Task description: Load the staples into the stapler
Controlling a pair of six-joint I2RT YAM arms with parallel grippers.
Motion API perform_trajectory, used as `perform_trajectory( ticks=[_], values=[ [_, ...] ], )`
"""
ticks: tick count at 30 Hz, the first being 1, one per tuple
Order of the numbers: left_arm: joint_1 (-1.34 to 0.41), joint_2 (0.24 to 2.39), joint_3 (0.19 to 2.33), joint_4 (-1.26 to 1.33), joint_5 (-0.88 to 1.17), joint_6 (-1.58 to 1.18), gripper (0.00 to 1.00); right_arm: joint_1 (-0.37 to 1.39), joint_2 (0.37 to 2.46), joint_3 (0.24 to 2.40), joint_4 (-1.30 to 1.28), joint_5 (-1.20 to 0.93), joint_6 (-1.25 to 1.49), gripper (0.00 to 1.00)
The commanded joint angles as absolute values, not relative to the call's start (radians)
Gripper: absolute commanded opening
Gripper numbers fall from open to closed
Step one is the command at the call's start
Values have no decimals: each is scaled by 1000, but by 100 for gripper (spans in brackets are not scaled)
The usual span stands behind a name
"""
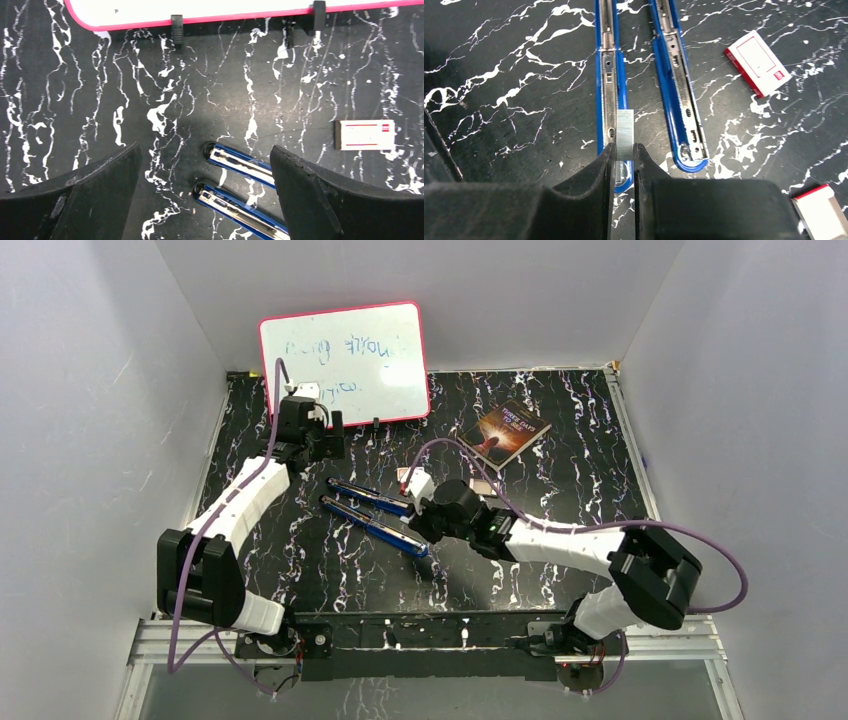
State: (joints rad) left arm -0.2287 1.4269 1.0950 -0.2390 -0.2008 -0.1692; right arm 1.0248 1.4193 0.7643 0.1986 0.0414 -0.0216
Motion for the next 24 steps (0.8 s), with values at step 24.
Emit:
perform_trajectory(
  ticks=[24],
  values=[
    [-280, 1409, 1046, -186, -394, -21, 98, 1113, 1572, 919, 191, 97, -23, 0]
  ],
)
